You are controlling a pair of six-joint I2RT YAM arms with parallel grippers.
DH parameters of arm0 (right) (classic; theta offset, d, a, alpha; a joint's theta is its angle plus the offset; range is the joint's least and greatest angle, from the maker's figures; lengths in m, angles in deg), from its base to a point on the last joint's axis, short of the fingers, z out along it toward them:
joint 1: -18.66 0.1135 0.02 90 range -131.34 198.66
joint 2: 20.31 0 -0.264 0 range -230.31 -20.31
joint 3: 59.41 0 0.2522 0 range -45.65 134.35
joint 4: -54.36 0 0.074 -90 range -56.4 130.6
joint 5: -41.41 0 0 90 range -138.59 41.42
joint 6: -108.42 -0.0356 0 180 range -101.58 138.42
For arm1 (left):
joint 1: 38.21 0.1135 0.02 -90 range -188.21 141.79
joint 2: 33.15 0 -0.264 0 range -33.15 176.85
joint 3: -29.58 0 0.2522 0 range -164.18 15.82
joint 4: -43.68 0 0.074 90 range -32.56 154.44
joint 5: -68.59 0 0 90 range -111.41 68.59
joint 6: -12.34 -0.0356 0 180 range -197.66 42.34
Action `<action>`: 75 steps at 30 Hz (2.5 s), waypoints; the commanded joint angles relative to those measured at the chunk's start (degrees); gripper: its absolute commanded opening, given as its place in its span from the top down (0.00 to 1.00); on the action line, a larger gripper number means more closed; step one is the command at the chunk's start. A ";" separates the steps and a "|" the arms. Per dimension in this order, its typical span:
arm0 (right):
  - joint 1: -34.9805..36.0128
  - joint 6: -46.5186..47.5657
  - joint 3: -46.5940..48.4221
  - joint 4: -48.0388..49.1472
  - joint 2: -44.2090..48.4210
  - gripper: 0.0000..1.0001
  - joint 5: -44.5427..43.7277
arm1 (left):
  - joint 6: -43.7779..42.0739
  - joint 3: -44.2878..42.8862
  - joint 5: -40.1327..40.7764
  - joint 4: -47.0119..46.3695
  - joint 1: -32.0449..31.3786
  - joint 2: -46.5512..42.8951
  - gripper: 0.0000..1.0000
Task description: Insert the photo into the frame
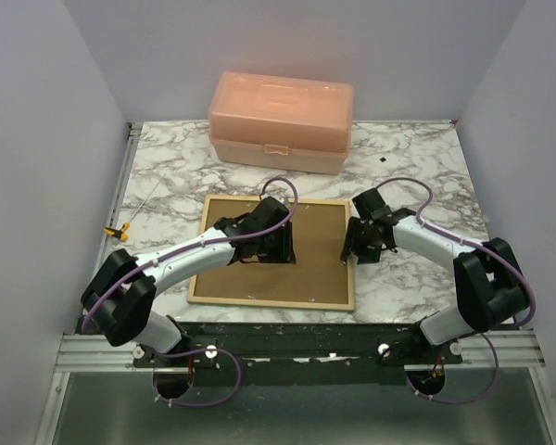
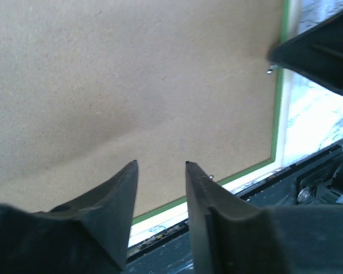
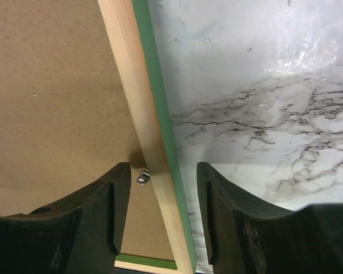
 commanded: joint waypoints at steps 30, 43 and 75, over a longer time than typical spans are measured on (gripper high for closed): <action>0.44 15.45 9.28 -6.58 -7.63 0.99 -20.78 | -1.13 1.98 4.10 0.23 -0.02 -4.23 0.51; 0.34 14.66 18.99 -7.62 -16.07 0.37 -31.92 | -1.66 13.16 1.50 0.25 12.57 -17.31 0.44; -3.98 1.40 7.92 2.57 -12.43 0.55 -14.71 | -1.98 23.24 -3.69 2.48 28.55 -16.68 0.45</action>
